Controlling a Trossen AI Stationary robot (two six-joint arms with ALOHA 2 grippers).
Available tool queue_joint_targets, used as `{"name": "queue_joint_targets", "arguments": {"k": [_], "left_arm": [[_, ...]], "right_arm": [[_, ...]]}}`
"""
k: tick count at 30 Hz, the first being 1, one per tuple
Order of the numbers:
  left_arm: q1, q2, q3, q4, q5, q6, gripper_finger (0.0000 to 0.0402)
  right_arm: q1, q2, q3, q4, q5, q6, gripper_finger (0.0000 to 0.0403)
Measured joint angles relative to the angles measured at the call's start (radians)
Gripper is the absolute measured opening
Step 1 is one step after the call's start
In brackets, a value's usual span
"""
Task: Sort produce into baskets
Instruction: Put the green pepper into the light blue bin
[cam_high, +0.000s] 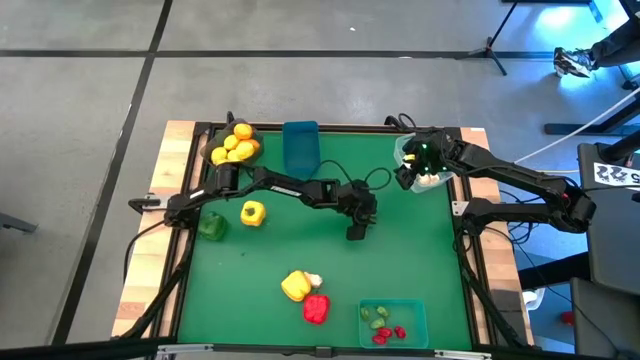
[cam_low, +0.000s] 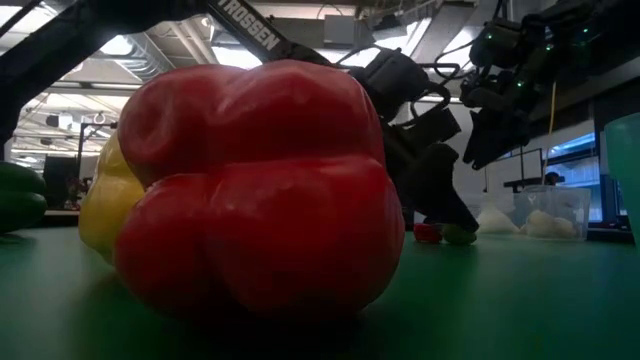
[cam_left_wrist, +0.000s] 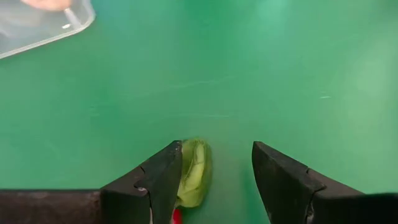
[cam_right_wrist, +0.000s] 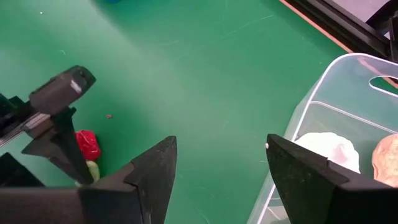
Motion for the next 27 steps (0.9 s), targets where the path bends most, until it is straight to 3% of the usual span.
{"name": "queue_joint_targets", "arguments": {"k": [5,27], "left_arm": [[0.003,0.000,0.000,0.000,-0.061,0.000,0.0191],[0.001,0.036,0.011,-0.002,-0.092,-0.077,0.0191]], "right_arm": [[0.000,0.000,0.000,0.001,0.000,-0.002,0.0243],[0.000,0.000,0.000,0.006,0.000,-0.027,0.0243]]}}
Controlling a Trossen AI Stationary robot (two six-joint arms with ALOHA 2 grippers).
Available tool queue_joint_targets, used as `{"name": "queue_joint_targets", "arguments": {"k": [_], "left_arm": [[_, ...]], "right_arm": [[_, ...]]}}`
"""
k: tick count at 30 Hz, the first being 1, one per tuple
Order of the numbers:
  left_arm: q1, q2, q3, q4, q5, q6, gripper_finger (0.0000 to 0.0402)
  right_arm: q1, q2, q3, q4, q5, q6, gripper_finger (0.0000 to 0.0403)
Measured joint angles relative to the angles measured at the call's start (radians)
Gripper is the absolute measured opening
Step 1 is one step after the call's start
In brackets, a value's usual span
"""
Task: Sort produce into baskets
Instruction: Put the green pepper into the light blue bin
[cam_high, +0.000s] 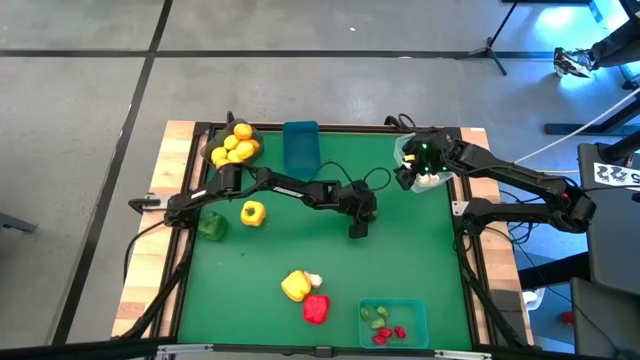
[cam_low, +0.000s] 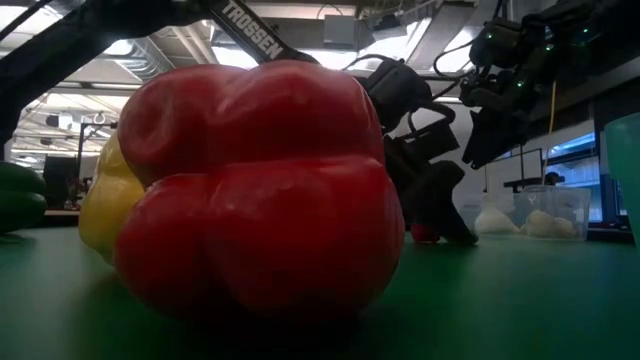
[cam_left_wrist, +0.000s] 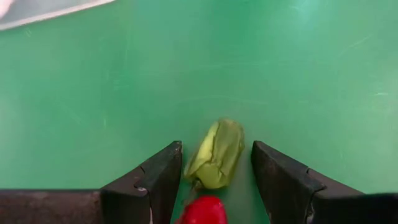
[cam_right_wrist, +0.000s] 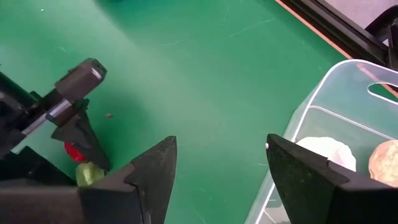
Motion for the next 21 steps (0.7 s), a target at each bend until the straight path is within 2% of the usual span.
{"name": "queue_joint_targets", "arguments": {"k": [9,17,21], "left_arm": [[-0.016,0.002,0.008,-0.019,-0.007,-0.006,0.0187],[-0.021,0.002,0.009,-0.019,0.000,-0.050,0.0115],[-0.021,-0.005,0.009,-0.018,0.001,-0.082,0.0091]], "right_arm": [[0.000,0.000,0.000,0.000,0.000,0.000,0.0243],[0.000,0.000,0.000,0.000,0.000,0.000,0.0243],[0.000,0.000,0.000,0.000,0.000,0.000,0.0244]]}}
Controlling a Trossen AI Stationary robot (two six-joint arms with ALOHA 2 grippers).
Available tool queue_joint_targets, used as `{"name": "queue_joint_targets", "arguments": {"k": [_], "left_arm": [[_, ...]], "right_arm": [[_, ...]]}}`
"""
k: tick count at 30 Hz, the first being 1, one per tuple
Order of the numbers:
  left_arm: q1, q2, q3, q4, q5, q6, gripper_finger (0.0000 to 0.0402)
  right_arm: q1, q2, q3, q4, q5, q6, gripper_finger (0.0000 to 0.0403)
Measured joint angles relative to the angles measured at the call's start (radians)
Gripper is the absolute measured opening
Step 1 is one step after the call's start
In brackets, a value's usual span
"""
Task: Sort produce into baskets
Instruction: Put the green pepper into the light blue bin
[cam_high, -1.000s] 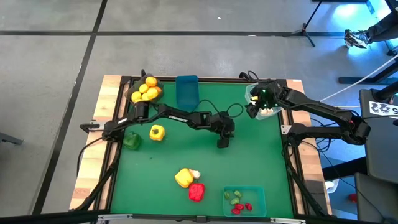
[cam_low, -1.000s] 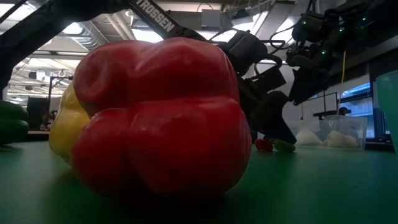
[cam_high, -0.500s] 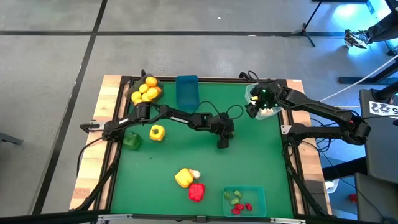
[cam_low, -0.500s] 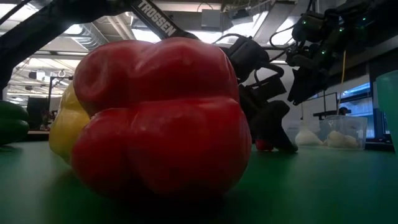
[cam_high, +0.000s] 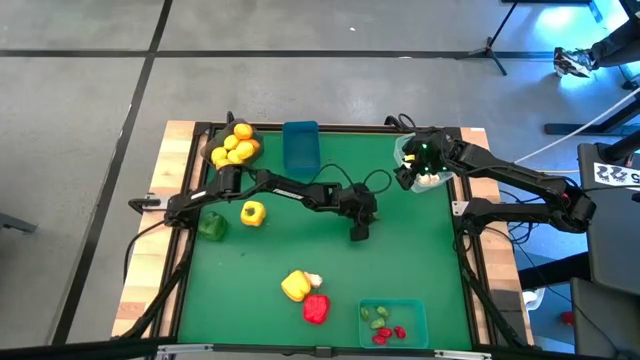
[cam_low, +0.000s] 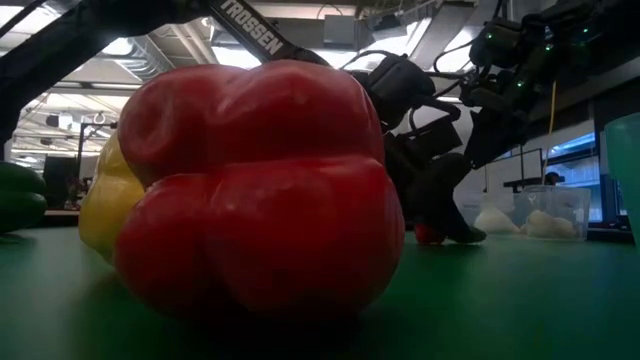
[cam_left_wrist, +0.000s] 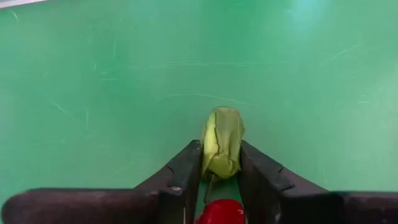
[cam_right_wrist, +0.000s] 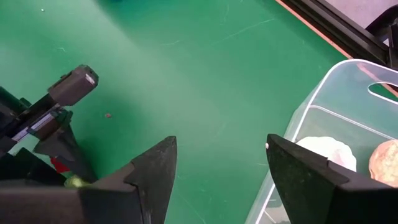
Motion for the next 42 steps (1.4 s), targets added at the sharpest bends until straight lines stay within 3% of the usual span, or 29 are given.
{"name": "queue_joint_targets", "arguments": {"k": [13,20,24,26,31,36,42], "left_arm": [[-0.007,-0.139,-0.001,0.011,0.008,-0.076,0.0116],[-0.074,-0.192,0.000,0.023,0.147,-0.126,0.0122],[-0.138,-0.204,0.000,0.038,0.164,-0.145,0.0122],[-0.170,-0.204,0.000,0.044,0.129,-0.123,0.0123],[-0.233,-0.202,0.000,0.052,-0.164,-0.109,0.0123],[-0.243,-0.200,0.000,0.029,-0.131,-0.087,0.0129],[-0.238,-0.173,-0.001,0.029,-0.084,-0.110,0.0170]], "right_arm": [[0.000,0.000,0.000,0.000,0.001,0.000,0.0243],[0.000,0.000,0.000,0.000,0.012,0.000,0.0243],[0.000,0.000,0.000,0.000,0.016,0.000,0.0243],[0.000,0.000,0.000,0.002,0.016,0.000,0.0243],[0.000,0.000,0.000,0.003,0.016,0.000,0.0243],[0.000,0.000,0.000,0.023,0.004,-0.026,0.0244],[0.000,0.000,0.000,0.047,-0.006,-0.027,0.0243]]}}
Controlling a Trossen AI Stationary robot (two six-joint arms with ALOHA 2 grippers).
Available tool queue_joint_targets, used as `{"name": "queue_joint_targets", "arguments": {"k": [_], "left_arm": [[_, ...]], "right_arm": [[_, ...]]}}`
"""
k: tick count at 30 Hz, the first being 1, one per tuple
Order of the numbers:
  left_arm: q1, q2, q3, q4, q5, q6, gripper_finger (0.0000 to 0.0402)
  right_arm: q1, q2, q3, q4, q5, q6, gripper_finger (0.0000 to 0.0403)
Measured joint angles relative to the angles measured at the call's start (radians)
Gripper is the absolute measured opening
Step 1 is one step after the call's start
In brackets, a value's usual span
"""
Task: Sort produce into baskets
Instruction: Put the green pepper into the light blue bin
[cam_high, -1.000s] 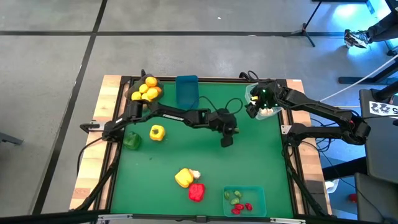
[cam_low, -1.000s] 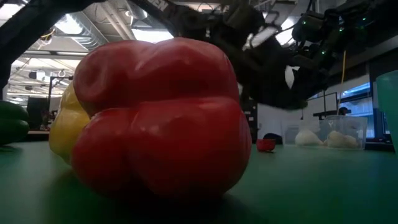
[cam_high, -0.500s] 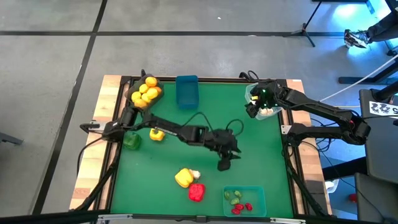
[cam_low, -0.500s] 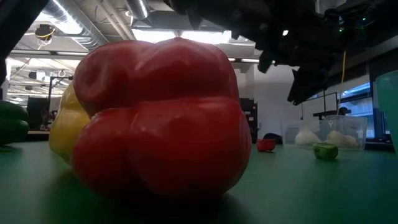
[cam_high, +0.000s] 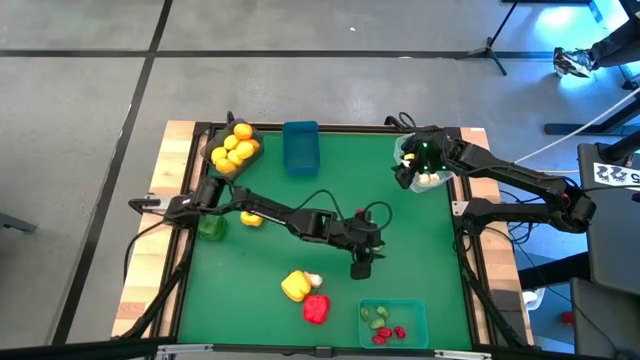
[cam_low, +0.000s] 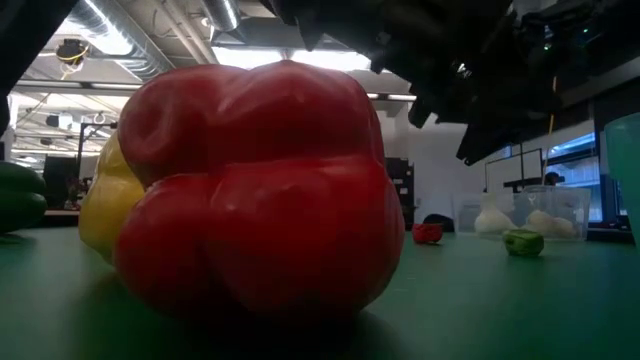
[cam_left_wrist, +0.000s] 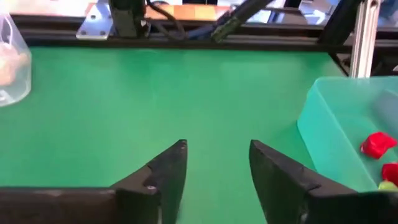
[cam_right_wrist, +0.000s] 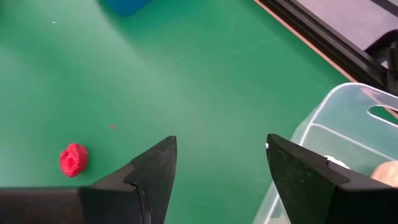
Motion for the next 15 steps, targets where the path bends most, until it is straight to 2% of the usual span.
{"name": "queue_joint_targets", "arguments": {"k": [5,9,15], "left_arm": [[0.022,0.017,0.001,0.002,0.014,-0.101,0.0228],[0.034,0.034,0.000,0.008,0.017,-0.122,0.0270],[0.029,0.080,-0.001,0.014,-0.061,-0.177,0.0284]], "right_arm": [[0.000,0.000,0.000,0.005,-0.006,0.000,0.0243],[0.000,0.000,0.000,0.005,-0.006,-0.007,0.0244],[0.000,0.000,0.000,0.003,-0.006,-0.023,0.0243]]}}
